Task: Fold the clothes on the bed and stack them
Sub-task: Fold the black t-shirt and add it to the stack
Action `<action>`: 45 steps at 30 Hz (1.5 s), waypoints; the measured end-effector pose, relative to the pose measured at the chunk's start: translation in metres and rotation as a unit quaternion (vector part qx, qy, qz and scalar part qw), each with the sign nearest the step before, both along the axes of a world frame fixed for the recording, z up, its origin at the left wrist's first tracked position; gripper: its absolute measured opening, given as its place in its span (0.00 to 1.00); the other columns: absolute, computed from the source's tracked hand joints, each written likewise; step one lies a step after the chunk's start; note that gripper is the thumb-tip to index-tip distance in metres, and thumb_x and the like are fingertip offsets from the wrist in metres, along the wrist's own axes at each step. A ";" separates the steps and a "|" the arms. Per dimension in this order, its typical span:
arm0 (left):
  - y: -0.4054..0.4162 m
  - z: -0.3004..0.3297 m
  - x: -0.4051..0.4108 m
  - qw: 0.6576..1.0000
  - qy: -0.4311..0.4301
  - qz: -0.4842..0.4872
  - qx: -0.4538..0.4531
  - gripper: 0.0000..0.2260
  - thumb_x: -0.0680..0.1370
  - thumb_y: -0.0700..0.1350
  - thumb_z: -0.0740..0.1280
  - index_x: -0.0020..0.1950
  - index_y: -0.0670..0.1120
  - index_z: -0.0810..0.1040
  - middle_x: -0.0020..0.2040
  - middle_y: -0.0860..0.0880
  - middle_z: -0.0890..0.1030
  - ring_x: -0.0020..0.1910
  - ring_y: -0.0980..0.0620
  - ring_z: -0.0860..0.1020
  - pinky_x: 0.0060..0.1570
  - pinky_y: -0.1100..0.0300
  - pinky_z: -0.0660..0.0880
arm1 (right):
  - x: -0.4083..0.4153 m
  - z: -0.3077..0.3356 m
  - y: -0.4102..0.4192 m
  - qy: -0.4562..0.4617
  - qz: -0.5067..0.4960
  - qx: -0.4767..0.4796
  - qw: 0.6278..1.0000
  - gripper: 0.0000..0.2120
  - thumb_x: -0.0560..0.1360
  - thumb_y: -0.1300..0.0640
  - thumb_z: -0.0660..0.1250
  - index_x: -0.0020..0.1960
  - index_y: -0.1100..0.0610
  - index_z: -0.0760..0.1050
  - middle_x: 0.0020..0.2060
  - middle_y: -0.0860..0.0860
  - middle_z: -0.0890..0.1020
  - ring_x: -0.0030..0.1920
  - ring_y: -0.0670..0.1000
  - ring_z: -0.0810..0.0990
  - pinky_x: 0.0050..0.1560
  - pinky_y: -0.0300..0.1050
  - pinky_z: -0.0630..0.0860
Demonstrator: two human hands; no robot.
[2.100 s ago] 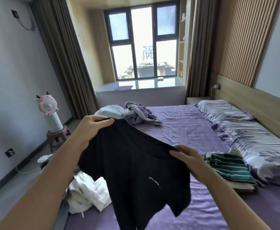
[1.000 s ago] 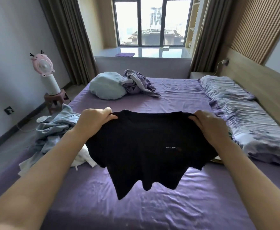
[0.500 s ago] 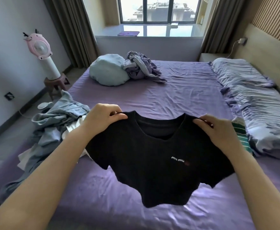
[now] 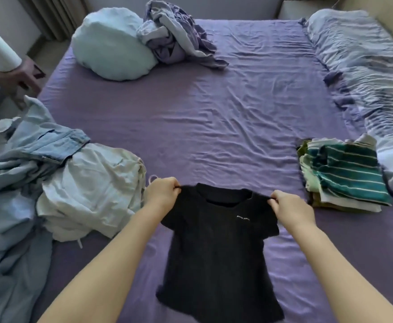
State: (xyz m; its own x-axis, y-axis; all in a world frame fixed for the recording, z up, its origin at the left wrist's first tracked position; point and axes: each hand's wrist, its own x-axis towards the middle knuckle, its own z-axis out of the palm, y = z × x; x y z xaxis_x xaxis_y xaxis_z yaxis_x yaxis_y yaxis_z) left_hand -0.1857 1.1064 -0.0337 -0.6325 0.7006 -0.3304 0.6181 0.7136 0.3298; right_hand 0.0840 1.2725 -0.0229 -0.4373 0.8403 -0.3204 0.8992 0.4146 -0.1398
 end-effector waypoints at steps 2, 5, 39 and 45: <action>0.012 -0.024 -0.006 0.999 0.022 0.019 -0.012 0.10 0.78 0.50 0.63 0.56 0.52 0.80 0.53 0.43 0.76 0.58 0.42 0.73 0.51 0.52 0.74 | -0.010 -0.020 0.002 0.009 -0.018 0.014 1.000 0.09 0.80 0.51 0.57 0.53 0.54 0.73 0.48 0.55 0.82 0.50 0.59 0.79 0.37 0.47 0.65; 0.026 -0.057 -0.010 0.999 -0.010 0.042 0.006 0.08 0.80 0.47 0.60 0.54 0.49 0.77 0.51 0.44 0.79 0.54 0.42 0.75 0.43 0.54 0.71 | -0.025 -0.048 0.008 0.139 -0.077 -0.063 0.985 0.07 0.79 0.57 0.60 0.51 0.59 0.75 0.48 0.57 0.80 0.50 0.61 0.77 0.43 0.52 0.73; 0.237 -0.233 0.072 0.939 0.124 -0.317 -0.050 0.28 0.79 0.63 0.41 0.78 0.55 0.45 0.78 0.46 0.40 0.74 0.46 0.32 0.71 0.38 0.33 | -0.027 -0.221 0.128 0.284 -0.211 -0.002 0.935 0.09 0.74 0.60 0.69 0.53 0.60 0.73 0.45 0.54 0.75 0.48 0.60 0.74 0.43 0.46 0.65; 0.252 -0.245 0.076 0.953 0.119 -0.267 -0.076 0.33 0.75 0.68 0.34 0.77 0.56 0.40 0.77 0.49 0.35 0.76 0.46 0.34 0.68 0.39 0.28 | -0.015 -0.216 0.148 0.185 -0.109 0.006 0.977 0.15 0.78 0.56 0.63 0.62 0.60 0.68 0.48 0.61 0.82 0.44 0.67 0.79 0.36 0.53 0.68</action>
